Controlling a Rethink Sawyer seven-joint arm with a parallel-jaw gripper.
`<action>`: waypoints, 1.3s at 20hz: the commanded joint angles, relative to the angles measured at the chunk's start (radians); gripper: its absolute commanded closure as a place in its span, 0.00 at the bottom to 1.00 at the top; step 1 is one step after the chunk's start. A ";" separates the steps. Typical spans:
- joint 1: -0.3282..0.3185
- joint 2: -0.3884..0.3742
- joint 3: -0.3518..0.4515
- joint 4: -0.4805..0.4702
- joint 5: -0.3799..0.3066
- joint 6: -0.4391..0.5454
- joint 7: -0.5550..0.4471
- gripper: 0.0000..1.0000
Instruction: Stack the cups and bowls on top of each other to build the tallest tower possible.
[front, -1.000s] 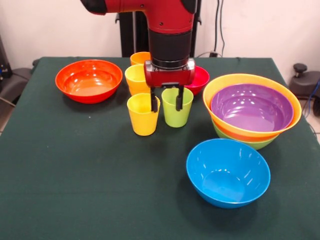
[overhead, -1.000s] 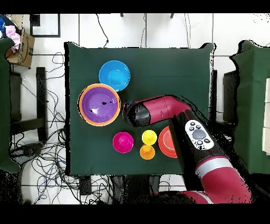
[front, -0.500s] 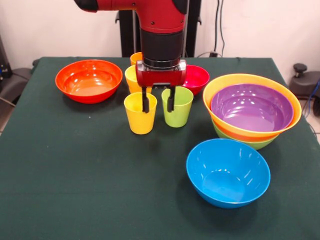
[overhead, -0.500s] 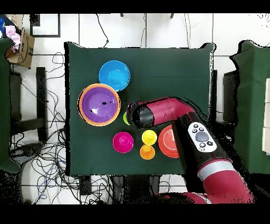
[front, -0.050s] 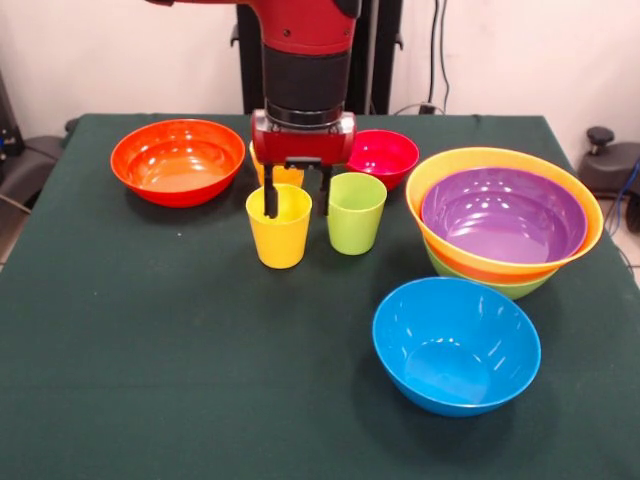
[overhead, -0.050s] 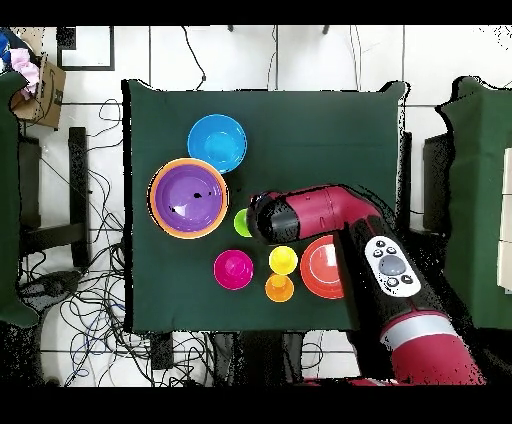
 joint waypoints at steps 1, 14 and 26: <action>0.030 -0.035 -0.046 0.015 0.010 -0.007 0.086 0.00; 0.079 0.010 -0.177 0.033 0.080 -0.049 0.205 0.00; 0.171 0.056 -0.317 0.043 0.178 -0.124 0.311 0.00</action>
